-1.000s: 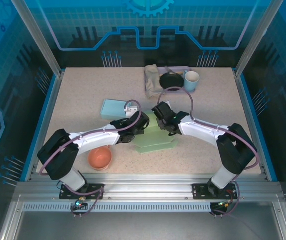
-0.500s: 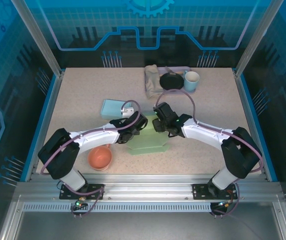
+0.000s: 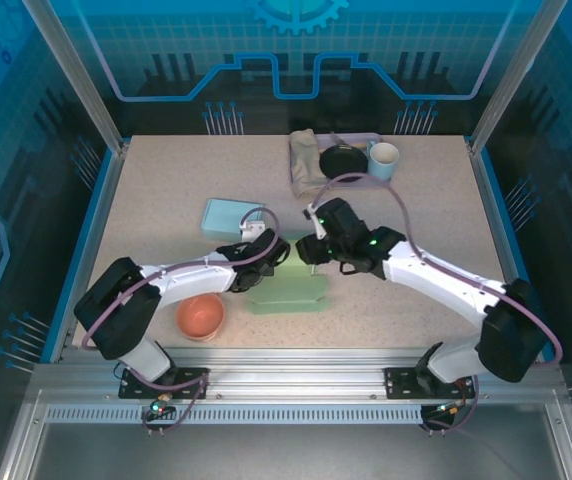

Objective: Fold the paper box

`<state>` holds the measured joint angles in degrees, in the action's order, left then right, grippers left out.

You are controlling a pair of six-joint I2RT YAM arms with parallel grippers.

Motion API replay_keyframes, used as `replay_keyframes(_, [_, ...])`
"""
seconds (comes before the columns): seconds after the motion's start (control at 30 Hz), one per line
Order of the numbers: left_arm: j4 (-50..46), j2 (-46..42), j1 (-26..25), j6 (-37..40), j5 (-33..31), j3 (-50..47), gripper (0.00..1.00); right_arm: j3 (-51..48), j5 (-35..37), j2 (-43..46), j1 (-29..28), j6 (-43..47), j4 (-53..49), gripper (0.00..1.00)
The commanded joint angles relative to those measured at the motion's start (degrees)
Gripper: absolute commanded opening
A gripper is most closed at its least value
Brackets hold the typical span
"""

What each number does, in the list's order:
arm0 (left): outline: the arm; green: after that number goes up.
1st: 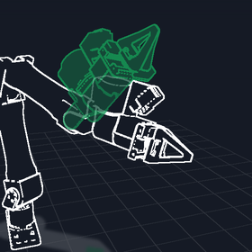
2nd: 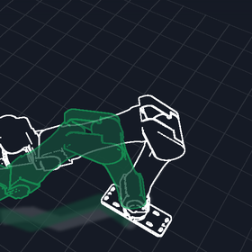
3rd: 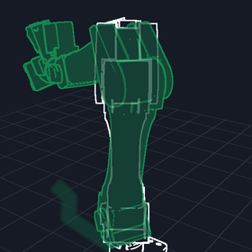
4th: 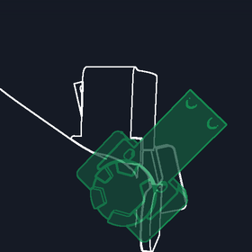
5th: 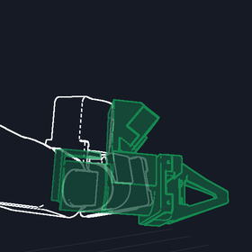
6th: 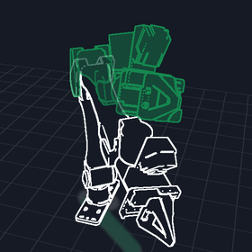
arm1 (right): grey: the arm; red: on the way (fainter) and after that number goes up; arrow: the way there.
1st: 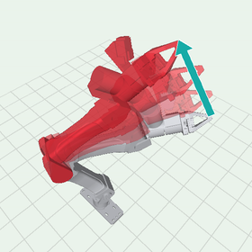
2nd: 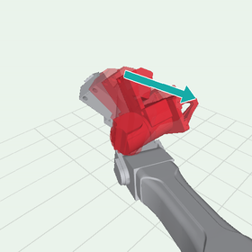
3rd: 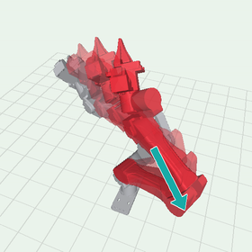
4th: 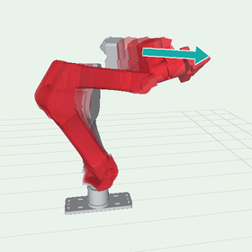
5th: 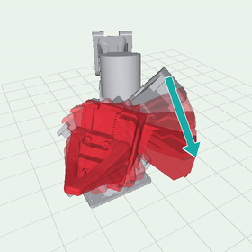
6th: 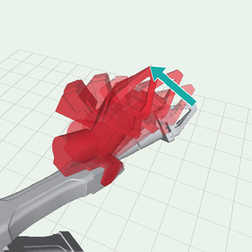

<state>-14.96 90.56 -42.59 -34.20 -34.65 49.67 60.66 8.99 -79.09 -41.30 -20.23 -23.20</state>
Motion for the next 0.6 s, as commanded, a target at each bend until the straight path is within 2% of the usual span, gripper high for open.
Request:
replay_keyframes(0.0, [10.3,-3.5,-0.2,5.7,4.1,-2.7,0.09,0.9,-1.1,3.2,4.4,-2.6,-5.3,0.51])
replay_keyframes(0.13, [14.3,-5.2,-0.3,7.6,4.8,-4.9,0.10,0.6,-1.6,4.7,7.4,-3.6,-7.4,0.51])
replay_keyframes(0.3, [7.8,-3.3,-0.3,4.9,1.4,-1.7,0.08,-2.1,-3.2,5.2,6.2,-2.2,-4.3,0.51])
replay_keyframes(0.47, [15.0,-4.5,-0.5,6.2,3.9,-5.3,0.09,-1.8,-5.2,4.8,6.2,-3.2,-2.7,0.52])
replay_keyframes(0.57, [21.9,-3.8,-0.9,10.6,6.2,-6.8,0.09,0.2,-3.1,3.6,6.4,-3.3,-4.9,0.52])
